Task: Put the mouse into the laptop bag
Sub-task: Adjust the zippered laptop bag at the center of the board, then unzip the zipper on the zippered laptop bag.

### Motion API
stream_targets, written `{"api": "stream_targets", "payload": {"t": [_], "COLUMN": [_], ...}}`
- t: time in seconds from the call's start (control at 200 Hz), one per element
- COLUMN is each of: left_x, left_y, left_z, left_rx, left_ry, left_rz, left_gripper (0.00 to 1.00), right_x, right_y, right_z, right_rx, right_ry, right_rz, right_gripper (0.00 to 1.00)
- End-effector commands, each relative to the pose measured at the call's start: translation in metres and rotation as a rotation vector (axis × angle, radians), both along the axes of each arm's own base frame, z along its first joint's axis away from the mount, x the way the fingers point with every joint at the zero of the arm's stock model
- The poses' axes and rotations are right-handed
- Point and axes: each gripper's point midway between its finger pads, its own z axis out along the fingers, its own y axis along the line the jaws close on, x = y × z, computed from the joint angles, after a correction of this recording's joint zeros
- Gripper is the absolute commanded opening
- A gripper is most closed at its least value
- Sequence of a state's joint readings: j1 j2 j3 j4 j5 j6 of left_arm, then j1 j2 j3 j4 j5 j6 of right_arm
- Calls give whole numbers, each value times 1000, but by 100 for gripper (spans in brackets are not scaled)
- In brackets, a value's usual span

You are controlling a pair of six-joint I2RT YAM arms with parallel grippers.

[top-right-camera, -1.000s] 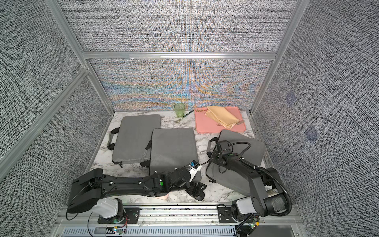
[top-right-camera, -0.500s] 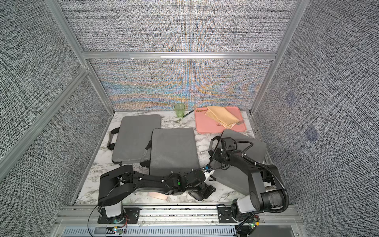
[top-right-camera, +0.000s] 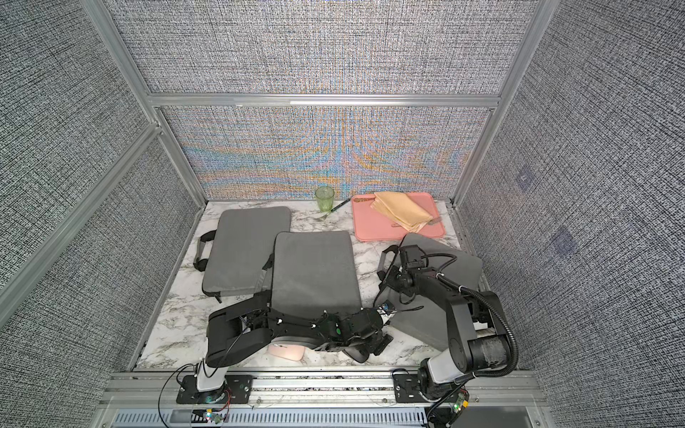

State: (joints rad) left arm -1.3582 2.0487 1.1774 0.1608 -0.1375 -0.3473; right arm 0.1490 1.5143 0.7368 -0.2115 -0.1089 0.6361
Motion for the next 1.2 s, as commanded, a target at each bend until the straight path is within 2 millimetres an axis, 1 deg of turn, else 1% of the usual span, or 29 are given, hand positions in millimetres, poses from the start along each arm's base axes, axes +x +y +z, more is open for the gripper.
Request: {"api": "stream_targets", "payload": {"t": [0.0, 0.2, 0.35, 0.44, 0.515, 0.58, 0.605, 0.65, 0.666, 0.696, 0.721, 0.741, 0.756, 0.761, 0.776, 0.851, 0.911, 0.951, 1.011, 1.061, 1.091, 1.141, 1.196], "left_x": [15, 16, 18, 15, 14, 10, 8, 1, -2, -5, -7, -9, -11, -12, -13, -17, -14, -8, 8, 22, 32, 48, 64], "left_y": [10, 11, 6, 4, 3, 2, 1, -1, -1, -1, -1, 0, 1, 0, 0, 6, 13, 18, 29, 38, 45, 58, 71], "left_z": [-9, -16, -25, -30, -29, -26, -22, -13, -9, 1, 10, 18, 19, 25, 35, 62, 81, 91, 106, 116, 123, 132, 139], "left_rx": [71, 119, 145, 160, 154, 142, 130, 96, 83, 56, 31, 11, 5, -8, -28, -88, -128, -158, -204, -240, -261, -288, -300], "left_ry": [-69, -75, -81, -66, -61, -43, -30, -3, 6, 17, 24, 29, 36, 34, 35, 42, 32, 29, 31, 28, 11, 7, 11], "left_rz": [46, 40, 30, 21, 18, 4, -4, -28, -36, -47, -52, -57, -63, -66, -70, -79, -56, -27, 50, 100, 135, 212, 279], "left_gripper": [75, 73, 68, 64, 59, 58, 59, 66, 71, 84, 94, 100, 99, 99, 99, 99, 99, 99, 99, 99, 99, 99, 99], "right_x": [9, 7, 6, 4, 4, 4, 4, 3, 4, 2, 1, 1, -1, -1, -2, -9, -16, -23, -33, -42, -49, -62, -75], "right_y": [-20, -17, -19, -18, -18, -17, -17, -18, -18, -19, -20, -21, -21, -22, -22, -26, -30, -33, -33, -30, -28, -22, -9], "right_z": [-1, -2, 2, 4, 5, 5, 6, 7, 8, 10, 11, 14, 15, 15, 17, 28, 38, 44, 55, 63, 65, 68, 68], "right_rx": [-96, -74, -71, -64, -60, -57, -57, -57, -59, -57, -58, -57, -55, -55, -55, -56, -62, -68, -55, -33, -16, 29, 87], "right_ry": [-37, -37, -50, -53, -55, -56, -59, -59, -63, -66, -67, -74, -76, -76, -81, -101, -114, -126, -160, -182, -175, -159, -159], "right_rz": [-52, -45, -53, -53, -50, -48, -48, -48, -49, -49, -50, -54, -56, -58, -59, -75, -93, -107, -112, -95, -92, -84, -58], "right_gripper": [0, 0, 0, 0, 0, 0, 0, 0, 0, 0, 4, 8, 11, 12, 16, 34, 44, 51, 59, 61, 65, 65, 65]}}
